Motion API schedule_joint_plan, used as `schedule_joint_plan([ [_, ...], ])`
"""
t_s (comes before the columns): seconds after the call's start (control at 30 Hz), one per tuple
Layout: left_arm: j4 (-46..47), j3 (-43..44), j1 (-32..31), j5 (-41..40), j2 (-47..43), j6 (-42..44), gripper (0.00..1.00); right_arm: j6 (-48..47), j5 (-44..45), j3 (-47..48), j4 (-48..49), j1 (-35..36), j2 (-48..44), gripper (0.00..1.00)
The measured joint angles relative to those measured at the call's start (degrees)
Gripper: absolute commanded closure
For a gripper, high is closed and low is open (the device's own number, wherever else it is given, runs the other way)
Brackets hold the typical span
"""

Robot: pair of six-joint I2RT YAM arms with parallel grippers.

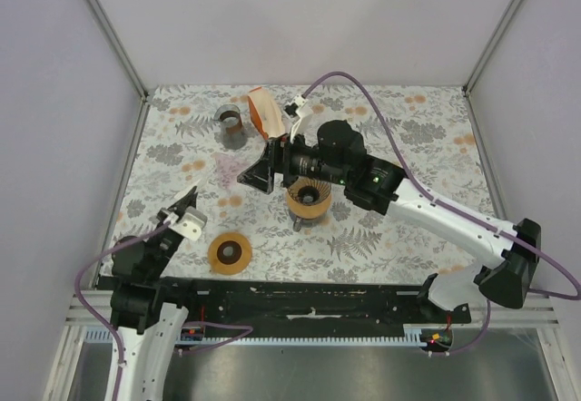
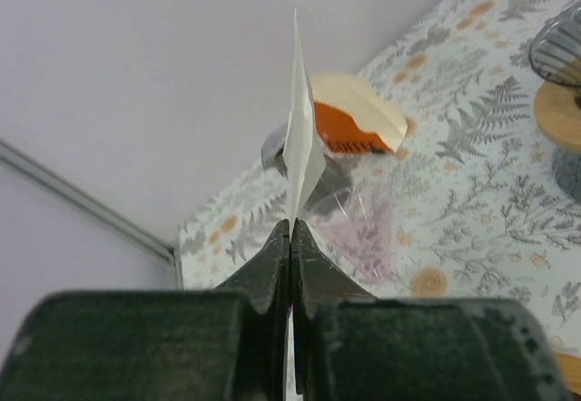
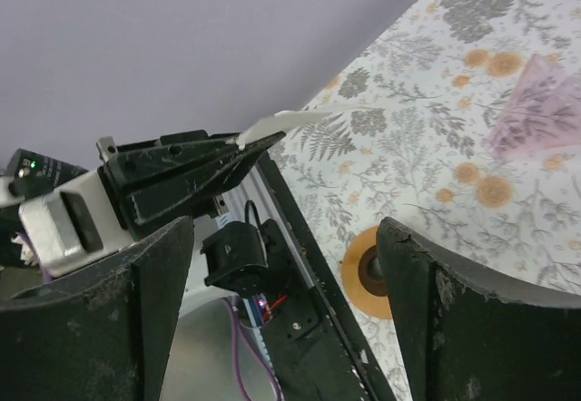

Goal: Place the coffee filter in the dripper
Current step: Place the coffee filter in the coffee dripper.

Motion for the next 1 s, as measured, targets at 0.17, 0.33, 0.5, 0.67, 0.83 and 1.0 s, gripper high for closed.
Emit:
schedule_joint_plan([
  [0.17, 6.8, -4.7, 0.0, 6.93, -7.26, 6.27, 0.98, 3.02, 0.37, 0.02, 3.76, 2.99, 4.2, 0.12],
  [0.33, 12.13, -7.91, 0.0, 8.48, -7.17, 10.73, 0.98, 4.83, 0.09, 1.4, 5.44, 3.56, 8.76, 0.13],
  [0.5, 14.51, -9.84, 0.0, 9.66, -7.06, 15.47, 0.98, 6.08, -1.38, 2.36, 9.2, 3.52, 10.84, 0.15],
  [0.67, 16.7, -10.03, 0.0, 10.91, -7.06, 18.25, 0.98, 7.1, -2.27, 5.62, 10.95, 3.54, 13.35, 0.31],
  [0.83, 17.88, -10.03, 0.0, 11.61, -7.06, 19.87, 0.98, 7.63, -2.67, 7.37, 11.37, 3.5, 15.5, 0.64],
  [1.0, 17.86, -10.03, 0.0, 14.03, -7.08, 22.03, 0.98, 8.57, -3.43, 7.37, 11.41, 3.08, 15.87, 1.0],
])
